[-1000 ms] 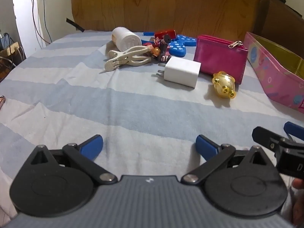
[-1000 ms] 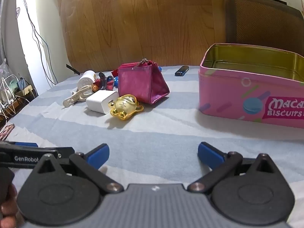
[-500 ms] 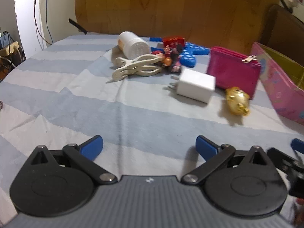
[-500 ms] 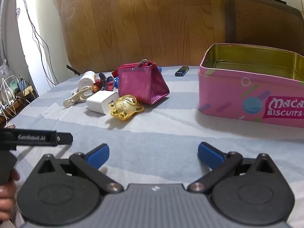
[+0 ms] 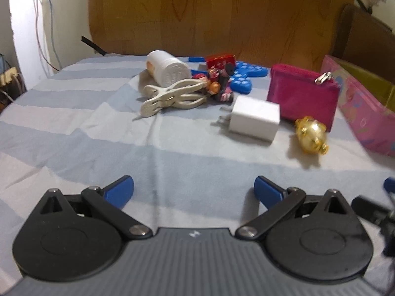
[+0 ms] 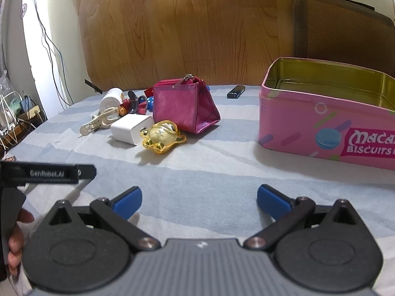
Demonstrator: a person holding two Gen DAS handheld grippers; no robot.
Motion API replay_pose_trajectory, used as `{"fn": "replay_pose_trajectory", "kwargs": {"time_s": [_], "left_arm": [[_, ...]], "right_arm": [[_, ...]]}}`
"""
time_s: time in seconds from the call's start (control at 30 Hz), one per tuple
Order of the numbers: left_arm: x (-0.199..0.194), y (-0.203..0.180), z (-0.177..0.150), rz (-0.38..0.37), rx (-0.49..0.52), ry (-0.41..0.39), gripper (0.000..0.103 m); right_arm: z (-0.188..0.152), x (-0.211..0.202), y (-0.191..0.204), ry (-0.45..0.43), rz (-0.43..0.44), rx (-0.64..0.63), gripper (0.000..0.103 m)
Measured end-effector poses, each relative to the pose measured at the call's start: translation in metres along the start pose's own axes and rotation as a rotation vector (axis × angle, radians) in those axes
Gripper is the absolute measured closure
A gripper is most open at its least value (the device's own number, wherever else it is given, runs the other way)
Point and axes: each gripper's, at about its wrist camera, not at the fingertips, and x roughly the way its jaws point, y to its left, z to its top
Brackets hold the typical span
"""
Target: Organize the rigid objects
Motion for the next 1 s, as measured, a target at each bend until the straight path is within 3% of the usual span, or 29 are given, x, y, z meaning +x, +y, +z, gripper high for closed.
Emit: {"fn": "replay_pose_trajectory", "kwargs": {"time_s": [0.1, 0.3, 0.47, 0.57, 0.7, 0.87, 1.0], "left_arm": [[0.004, 0.003, 0.005, -0.084, -0.058, -0.038, 0.000], [0.015, -0.017, 0.005, -0.026, 0.070, -0.032, 0.000], [0.012, -0.004, 0.004, -0.067, 0.024, -0.046, 0.000], [0.009, 0.001, 0.003, -0.053, -0.009, -0.065, 0.000], [0.005, 0.010, 0.003, -0.063, -0.058, -0.099, 0.000], [0.007, 0.016, 0.005, -0.084, -0.098, -0.106, 0.000], [0.006, 0.018, 0.004, -0.095, -0.102, -0.117, 0.000]], "right_arm": [[0.000, 0.000, 0.001, 0.001, -0.006, -0.007, 0.000], [0.000, 0.001, 0.002, 0.005, -0.015, -0.019, 0.000], [0.000, 0.005, 0.008, 0.017, -0.043, -0.052, 0.000], [0.001, 0.007, 0.012, 0.023, -0.058, -0.073, 0.000], [0.011, 0.008, 0.013, -0.010, -0.019, -0.060, 0.001], [0.034, 0.022, 0.027, -0.034, 0.005, -0.135, 0.014], [0.049, 0.043, 0.036, 0.009, 0.061, -0.158, 0.035]]}}
